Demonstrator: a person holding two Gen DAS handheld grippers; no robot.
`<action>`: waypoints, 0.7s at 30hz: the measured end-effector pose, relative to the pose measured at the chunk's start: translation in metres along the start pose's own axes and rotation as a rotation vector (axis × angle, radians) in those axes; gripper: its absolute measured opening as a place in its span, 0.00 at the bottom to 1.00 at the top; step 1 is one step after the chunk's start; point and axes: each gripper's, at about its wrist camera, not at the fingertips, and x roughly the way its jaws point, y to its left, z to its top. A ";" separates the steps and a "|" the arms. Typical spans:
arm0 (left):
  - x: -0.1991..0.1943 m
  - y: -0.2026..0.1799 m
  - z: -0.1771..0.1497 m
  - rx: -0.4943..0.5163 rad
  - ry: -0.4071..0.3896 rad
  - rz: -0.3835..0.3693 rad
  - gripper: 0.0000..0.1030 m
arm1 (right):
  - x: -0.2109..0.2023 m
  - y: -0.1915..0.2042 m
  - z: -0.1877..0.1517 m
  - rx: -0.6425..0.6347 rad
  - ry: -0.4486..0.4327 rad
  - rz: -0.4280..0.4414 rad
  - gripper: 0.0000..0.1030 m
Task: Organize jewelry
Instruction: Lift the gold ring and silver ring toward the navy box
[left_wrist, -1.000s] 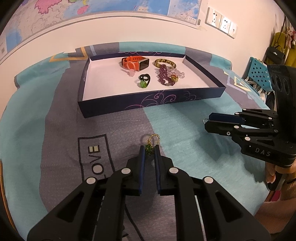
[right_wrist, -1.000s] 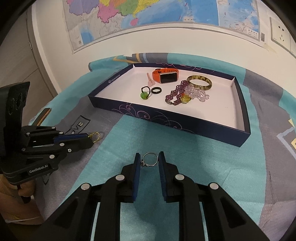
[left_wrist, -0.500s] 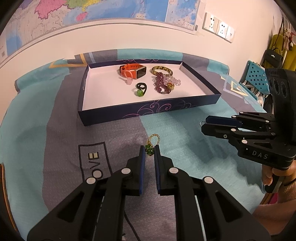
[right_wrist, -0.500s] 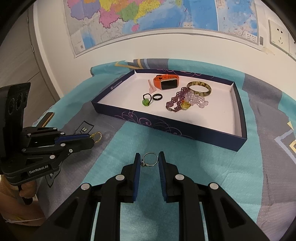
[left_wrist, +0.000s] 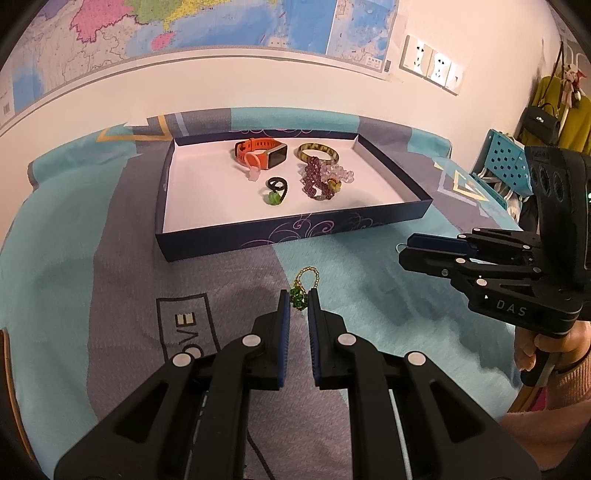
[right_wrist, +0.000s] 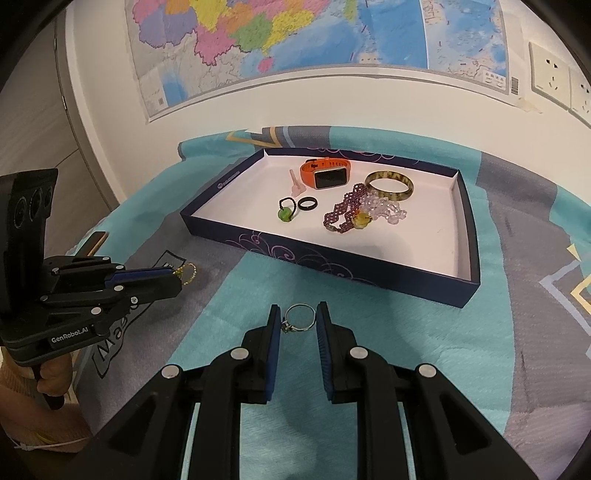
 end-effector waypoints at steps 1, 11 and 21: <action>0.000 0.000 0.001 -0.002 -0.001 -0.003 0.10 | 0.000 0.000 0.001 0.000 -0.002 0.001 0.17; 0.000 0.000 0.014 0.004 -0.025 -0.011 0.10 | -0.004 -0.004 0.013 -0.009 -0.029 -0.008 0.17; 0.000 -0.001 0.023 0.007 -0.040 -0.015 0.10 | -0.005 -0.007 0.024 -0.017 -0.050 -0.017 0.17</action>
